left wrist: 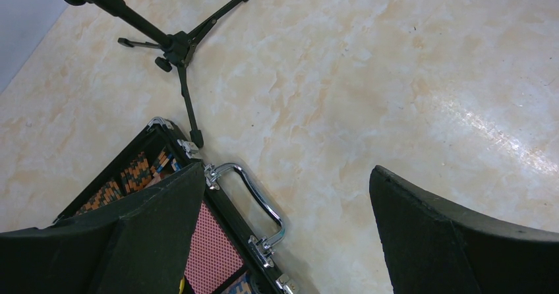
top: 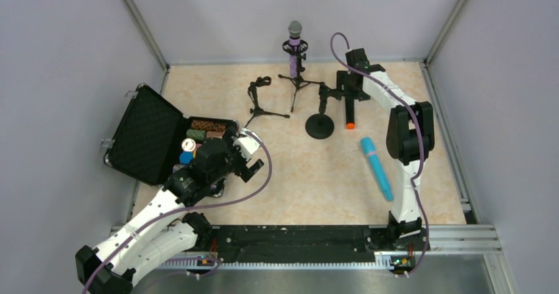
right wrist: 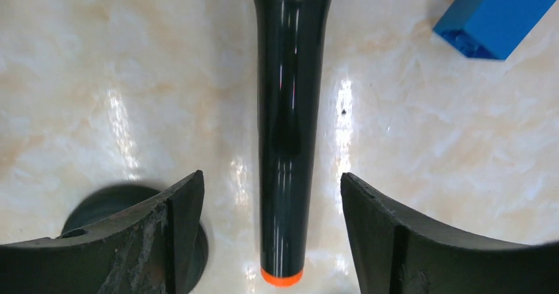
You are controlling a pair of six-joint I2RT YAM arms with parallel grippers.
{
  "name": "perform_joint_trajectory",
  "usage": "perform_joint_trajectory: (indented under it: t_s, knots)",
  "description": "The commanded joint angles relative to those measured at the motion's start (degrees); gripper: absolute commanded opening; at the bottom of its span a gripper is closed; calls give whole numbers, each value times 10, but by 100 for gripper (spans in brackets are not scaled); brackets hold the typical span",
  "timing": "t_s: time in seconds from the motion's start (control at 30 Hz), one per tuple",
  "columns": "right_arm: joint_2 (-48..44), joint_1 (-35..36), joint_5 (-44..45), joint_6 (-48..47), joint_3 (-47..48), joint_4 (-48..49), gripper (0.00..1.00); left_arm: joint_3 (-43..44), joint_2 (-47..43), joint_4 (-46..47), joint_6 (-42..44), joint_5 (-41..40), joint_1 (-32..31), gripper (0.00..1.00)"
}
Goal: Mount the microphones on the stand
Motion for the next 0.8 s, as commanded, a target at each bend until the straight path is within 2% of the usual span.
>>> perform_joint_trajectory:
  t_s: [0.0,0.23,0.5,0.57,0.63,0.73,0.77]
  knots:
    - [54,-15,4,-6,69,-22,72,-2,-4,26,3,-3,-3,99]
    - [129,-17,21,-12,166,-62,66,-2,-3,26,4,-3,-3,99]
    - [167,-17,25,-17,180,-68,60,-3,-4,25,5,-5,-4,99]
    - [170,-17,15,-19,179,-67,48,-3,-4,25,5,-4,-5,99]
    - [167,-17,8,-20,172,-60,25,-3,-3,25,6,-4,-5,99]
    - [158,-17,1,-23,159,-54,2,-3,-5,25,6,-5,-4,99]
    - [152,-17,-1,-23,154,-51,0,-3,-5,25,6,-5,-4,99]
